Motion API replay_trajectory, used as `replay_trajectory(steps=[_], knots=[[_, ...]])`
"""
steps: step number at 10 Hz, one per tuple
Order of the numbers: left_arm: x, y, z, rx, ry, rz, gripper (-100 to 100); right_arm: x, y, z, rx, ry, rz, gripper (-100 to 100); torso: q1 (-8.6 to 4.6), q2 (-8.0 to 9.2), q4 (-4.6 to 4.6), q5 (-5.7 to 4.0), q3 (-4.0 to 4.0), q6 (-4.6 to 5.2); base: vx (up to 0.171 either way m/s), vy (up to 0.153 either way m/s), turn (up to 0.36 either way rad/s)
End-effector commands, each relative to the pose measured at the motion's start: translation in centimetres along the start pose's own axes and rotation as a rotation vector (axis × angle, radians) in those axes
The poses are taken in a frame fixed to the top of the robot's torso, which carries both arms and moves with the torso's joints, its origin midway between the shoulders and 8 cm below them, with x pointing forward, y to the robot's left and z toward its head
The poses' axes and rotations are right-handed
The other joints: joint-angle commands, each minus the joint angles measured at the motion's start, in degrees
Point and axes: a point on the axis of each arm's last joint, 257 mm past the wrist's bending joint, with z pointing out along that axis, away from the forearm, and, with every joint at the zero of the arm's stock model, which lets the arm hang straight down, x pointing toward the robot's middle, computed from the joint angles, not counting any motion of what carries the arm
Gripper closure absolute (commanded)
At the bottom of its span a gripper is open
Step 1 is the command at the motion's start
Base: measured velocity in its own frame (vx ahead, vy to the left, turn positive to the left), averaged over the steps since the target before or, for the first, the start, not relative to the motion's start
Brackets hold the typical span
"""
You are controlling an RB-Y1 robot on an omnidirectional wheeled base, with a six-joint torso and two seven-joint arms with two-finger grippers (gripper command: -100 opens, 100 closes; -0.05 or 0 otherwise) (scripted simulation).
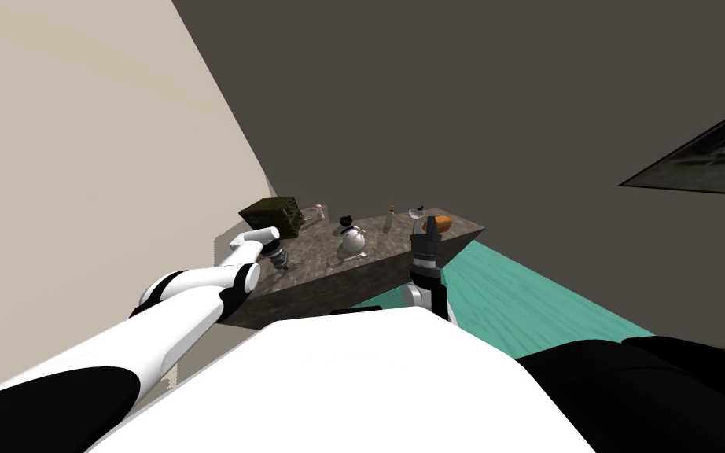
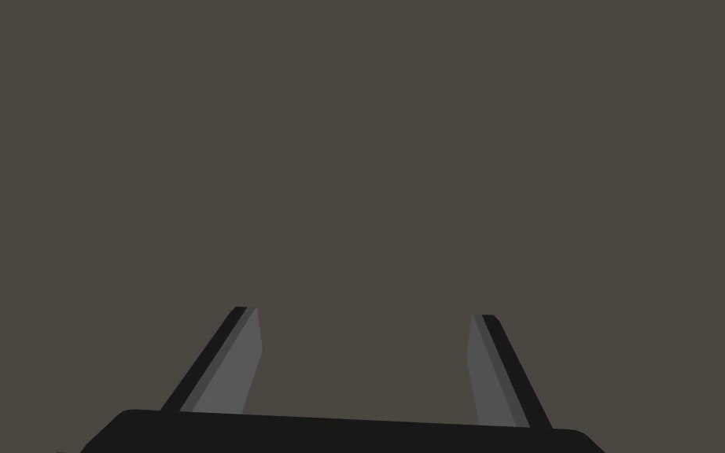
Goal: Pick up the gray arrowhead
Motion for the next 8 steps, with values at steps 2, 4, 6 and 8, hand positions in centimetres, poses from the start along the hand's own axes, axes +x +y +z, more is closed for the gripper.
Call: replay_trajectory(steps=[2,4,6,8], knots=[[3.5,-0.3,-0.5,0.001,0.001,0.039,100,0.0,0.0,0.0,0.0,0.0,0.0,0,-0.1,0.01,-0.01,-0.01,0.0,0.02,0.001,0.044,0.12],[3.5,-0.5,-0.6,0.007,0.0,0.042,100,0.0,0.0,0.0,0.0,0.0,0.0,0,0.04,-0.08,0.01,-0.02,-0.03,-0.01,0.014,0.047,0.077],[6.5,0.5,-0.4,-0.022,-0.004,0.068,100,0.0,0.0,0.0,0.0,0.0,0.0,0,-0.04,-0.03,0.02,-0.03,0.0,-0.01,0.014,0.07,0.166],[6.2,0.0,-0.8,-0.007,-0.002,0.069,0,0.0,0.0,0.0,0.0,0.0,0.0,0,-0.07,-0.03,-0.03,0.0,-0.03,-0.01,0.003,0.012,0.001]])
